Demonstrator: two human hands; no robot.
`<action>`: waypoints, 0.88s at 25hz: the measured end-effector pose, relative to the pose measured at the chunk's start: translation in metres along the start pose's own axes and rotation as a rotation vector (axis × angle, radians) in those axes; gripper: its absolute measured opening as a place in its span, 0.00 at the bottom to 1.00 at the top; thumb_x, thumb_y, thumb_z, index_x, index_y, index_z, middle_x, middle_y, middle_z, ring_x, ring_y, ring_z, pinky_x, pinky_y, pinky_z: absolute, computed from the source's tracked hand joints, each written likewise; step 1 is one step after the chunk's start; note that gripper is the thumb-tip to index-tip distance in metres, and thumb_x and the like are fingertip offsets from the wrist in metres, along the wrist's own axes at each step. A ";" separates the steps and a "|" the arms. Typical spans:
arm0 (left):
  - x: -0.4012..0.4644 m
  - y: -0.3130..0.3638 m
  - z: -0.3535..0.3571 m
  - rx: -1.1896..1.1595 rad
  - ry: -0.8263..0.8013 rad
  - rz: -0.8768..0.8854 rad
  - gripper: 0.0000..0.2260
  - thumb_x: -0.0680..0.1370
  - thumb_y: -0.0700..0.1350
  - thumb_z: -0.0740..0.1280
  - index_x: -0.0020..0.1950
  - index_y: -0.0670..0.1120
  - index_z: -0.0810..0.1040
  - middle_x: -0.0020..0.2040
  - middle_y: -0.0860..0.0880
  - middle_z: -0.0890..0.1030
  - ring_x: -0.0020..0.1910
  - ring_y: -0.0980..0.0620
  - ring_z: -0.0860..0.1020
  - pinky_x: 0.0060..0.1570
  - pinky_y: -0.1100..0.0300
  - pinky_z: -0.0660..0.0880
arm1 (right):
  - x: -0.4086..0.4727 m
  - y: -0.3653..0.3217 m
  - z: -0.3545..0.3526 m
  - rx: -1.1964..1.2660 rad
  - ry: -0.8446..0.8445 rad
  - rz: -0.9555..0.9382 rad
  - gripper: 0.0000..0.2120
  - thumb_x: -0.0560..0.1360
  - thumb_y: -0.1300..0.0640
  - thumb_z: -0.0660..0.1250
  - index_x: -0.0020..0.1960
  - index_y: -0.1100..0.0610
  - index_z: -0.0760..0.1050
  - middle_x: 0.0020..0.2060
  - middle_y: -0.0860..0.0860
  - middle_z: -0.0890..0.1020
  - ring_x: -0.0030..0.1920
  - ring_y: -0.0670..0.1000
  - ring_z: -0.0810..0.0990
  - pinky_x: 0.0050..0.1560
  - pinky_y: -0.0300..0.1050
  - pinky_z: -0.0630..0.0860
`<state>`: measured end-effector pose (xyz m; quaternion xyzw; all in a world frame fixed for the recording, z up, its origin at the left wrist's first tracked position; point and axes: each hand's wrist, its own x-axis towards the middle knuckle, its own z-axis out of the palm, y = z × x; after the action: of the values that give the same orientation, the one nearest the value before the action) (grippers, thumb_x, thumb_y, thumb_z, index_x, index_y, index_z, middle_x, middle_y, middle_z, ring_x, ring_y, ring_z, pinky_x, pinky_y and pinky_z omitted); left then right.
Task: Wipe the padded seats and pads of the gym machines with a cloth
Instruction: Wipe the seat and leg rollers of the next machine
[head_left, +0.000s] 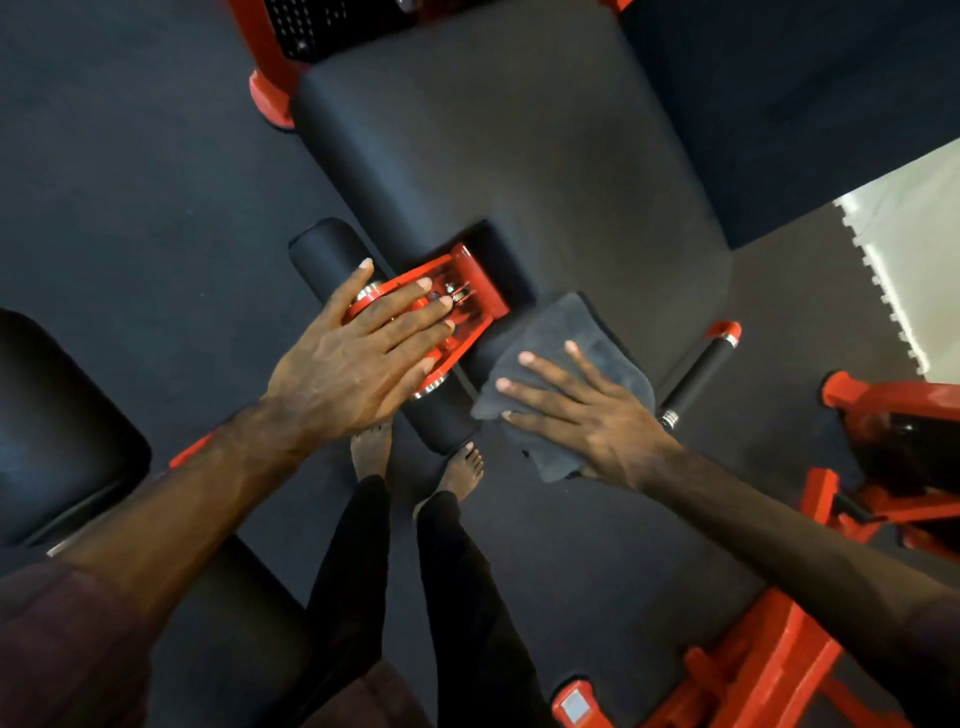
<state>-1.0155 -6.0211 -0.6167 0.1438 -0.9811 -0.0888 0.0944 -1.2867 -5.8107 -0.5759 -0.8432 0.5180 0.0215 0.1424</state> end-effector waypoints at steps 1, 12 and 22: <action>0.000 0.000 0.001 0.000 -0.004 -0.011 0.22 0.89 0.53 0.54 0.79 0.46 0.73 0.80 0.47 0.71 0.82 0.45 0.64 0.79 0.32 0.57 | -0.015 0.010 0.004 0.092 0.046 0.133 0.28 0.80 0.54 0.69 0.79 0.55 0.70 0.82 0.55 0.64 0.83 0.62 0.56 0.77 0.75 0.57; 0.004 0.002 -0.003 -0.009 0.046 -0.010 0.19 0.86 0.52 0.62 0.75 0.47 0.79 0.74 0.48 0.78 0.79 0.46 0.70 0.77 0.33 0.62 | 0.019 -0.049 0.006 0.475 0.373 0.772 0.27 0.76 0.59 0.68 0.75 0.57 0.74 0.79 0.55 0.69 0.82 0.58 0.63 0.79 0.71 0.57; 0.008 0.007 -0.015 -0.004 -0.040 -0.031 0.20 0.88 0.53 0.58 0.77 0.48 0.76 0.76 0.49 0.77 0.81 0.47 0.67 0.79 0.32 0.57 | 0.076 0.009 -0.035 0.587 0.159 0.863 0.39 0.68 0.65 0.64 0.80 0.53 0.68 0.83 0.53 0.62 0.84 0.56 0.53 0.83 0.64 0.49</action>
<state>-1.0219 -6.0195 -0.5991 0.1572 -0.9802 -0.0951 0.0735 -1.2631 -5.8899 -0.5584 -0.4771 0.8114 -0.1317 0.3109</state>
